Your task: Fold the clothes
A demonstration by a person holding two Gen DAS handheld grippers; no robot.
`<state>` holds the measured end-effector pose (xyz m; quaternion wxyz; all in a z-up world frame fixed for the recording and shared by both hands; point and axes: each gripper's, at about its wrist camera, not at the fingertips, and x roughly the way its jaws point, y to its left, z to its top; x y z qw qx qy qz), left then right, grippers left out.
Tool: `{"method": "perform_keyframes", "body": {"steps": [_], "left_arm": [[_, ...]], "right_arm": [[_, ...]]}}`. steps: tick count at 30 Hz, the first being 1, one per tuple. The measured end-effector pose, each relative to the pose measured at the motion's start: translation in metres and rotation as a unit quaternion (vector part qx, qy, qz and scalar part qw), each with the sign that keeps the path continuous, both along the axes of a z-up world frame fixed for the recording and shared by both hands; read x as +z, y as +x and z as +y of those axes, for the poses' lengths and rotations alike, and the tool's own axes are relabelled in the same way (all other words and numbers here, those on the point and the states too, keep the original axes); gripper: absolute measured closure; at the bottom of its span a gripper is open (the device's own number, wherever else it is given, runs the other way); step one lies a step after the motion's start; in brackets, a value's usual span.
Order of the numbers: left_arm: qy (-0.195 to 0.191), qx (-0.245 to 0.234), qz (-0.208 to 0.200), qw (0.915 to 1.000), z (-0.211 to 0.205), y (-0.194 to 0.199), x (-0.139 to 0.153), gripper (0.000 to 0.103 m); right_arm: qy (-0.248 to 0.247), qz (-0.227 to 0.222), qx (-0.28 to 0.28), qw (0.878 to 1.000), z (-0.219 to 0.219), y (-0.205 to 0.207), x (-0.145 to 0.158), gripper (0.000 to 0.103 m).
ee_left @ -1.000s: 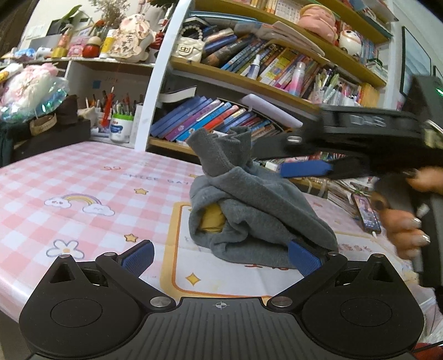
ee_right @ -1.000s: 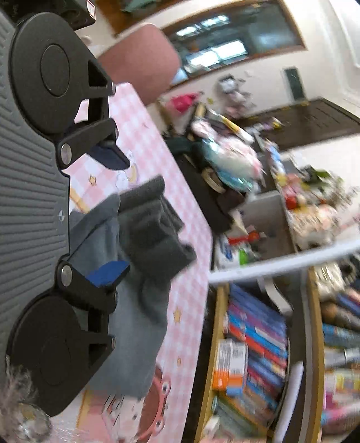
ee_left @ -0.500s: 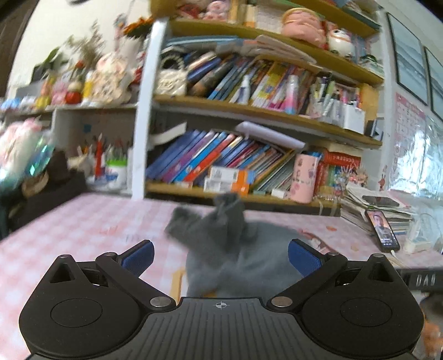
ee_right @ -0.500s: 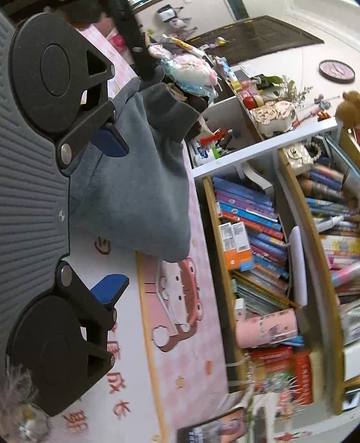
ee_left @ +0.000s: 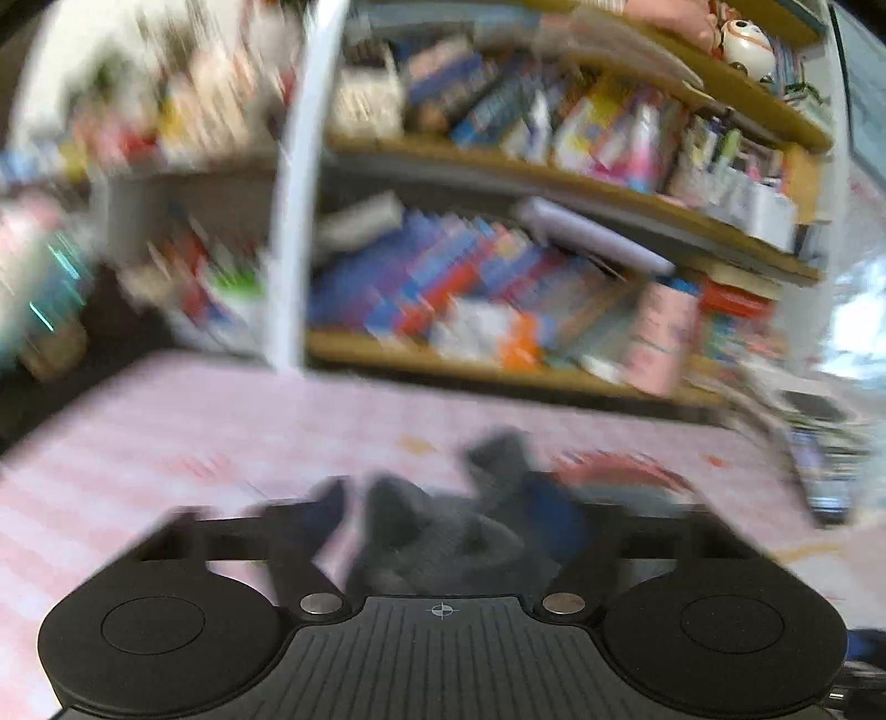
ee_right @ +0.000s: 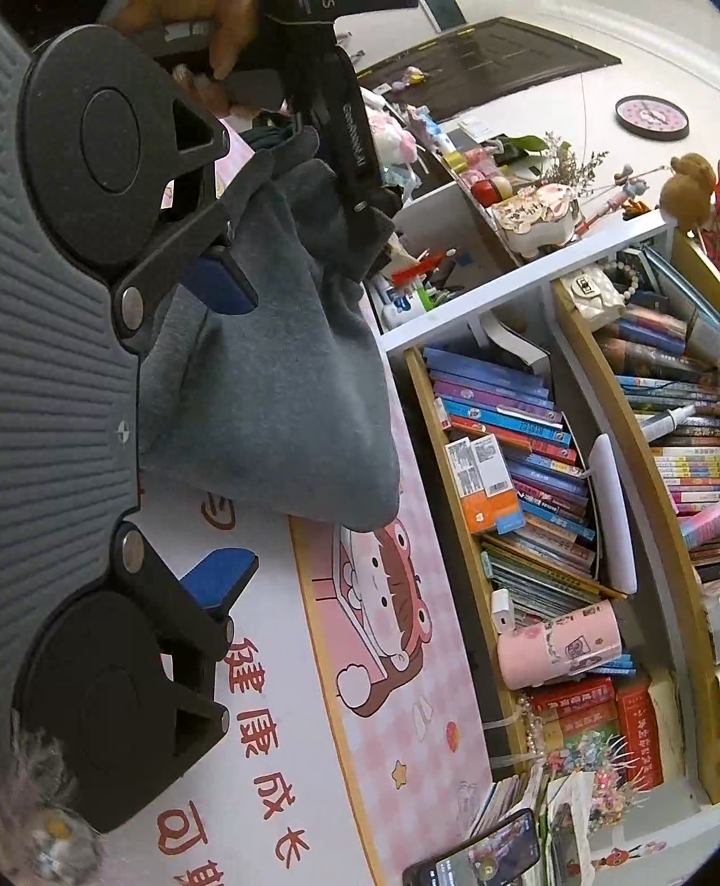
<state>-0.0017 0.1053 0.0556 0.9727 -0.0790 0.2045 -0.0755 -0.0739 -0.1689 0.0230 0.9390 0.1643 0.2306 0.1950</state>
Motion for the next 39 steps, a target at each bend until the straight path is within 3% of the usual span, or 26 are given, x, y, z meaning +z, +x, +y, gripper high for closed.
{"method": "perform_keyframes", "body": {"steps": [1,3,6,10,14,15,17,18,19,23,26,29,32,39], "left_arm": [[-0.023,-0.014,0.008,0.9996,0.007,0.002,0.0,0.085],[-0.078,-0.021,-0.005,0.9967,0.025,-0.002,0.003,0.089],[-0.169,0.001,-0.007,0.9856,0.055,-0.005,-0.009,0.089],[-0.226,0.036,0.063,0.9715,0.077,0.008,-0.057,0.086],[-0.288,0.038,0.064,0.9548,0.089,0.003,-0.081,0.08],[-0.292,0.036,0.061,0.9538,0.091,0.002,-0.08,0.077],[-0.293,0.044,0.052,0.9536,0.095,-0.003,-0.074,0.057],[-0.291,0.052,0.043,0.9543,0.097,-0.008,-0.071,0.039],[-0.289,0.061,0.034,0.9548,0.1,-0.013,-0.067,0.031],[-0.284,0.045,0.015,0.9575,0.102,-0.023,-0.06,0.026],[-0.284,0.032,0.029,0.9578,0.098,-0.02,-0.063,0.026],[-0.292,0.041,0.06,0.9537,0.093,-0.012,-0.075,0.027],[-0.311,0.045,0.064,0.9472,0.092,-0.01,-0.082,0.026],[-0.299,0.02,0.067,0.9518,0.083,-0.008,-0.074,0.019]], "right_arm": [[0.0,0.001,0.001,1.0,0.0,0.0,-0.001,0.012],[-0.002,0.003,0.001,1.0,0.0,0.001,-0.001,0.012],[0.001,0.006,0.0,1.0,-0.001,0.002,-0.003,0.012],[0.001,0.012,0.002,1.0,-0.001,0.003,-0.004,0.012],[0.003,0.019,0.005,1.0,-0.001,0.005,-0.006,0.012],[0.002,0.02,0.005,1.0,-0.001,0.005,-0.006,0.012],[0.003,0.02,0.005,1.0,-0.002,0.004,-0.006,0.012],[0.005,0.02,0.004,1.0,-0.003,0.004,-0.006,0.012],[0.007,0.022,0.004,1.0,-0.003,0.005,-0.006,0.012],[0.015,0.028,0.003,0.999,-0.005,0.006,-0.007,0.012],[0.021,0.031,0.005,0.999,-0.004,0.007,-0.006,0.012],[0.029,0.036,0.01,0.999,-0.005,0.011,-0.005,0.012],[0.048,0.053,0.017,0.997,-0.005,0.018,-0.006,0.012],[0.103,0.11,0.033,0.988,-0.005,0.041,-0.012,0.014]]}}
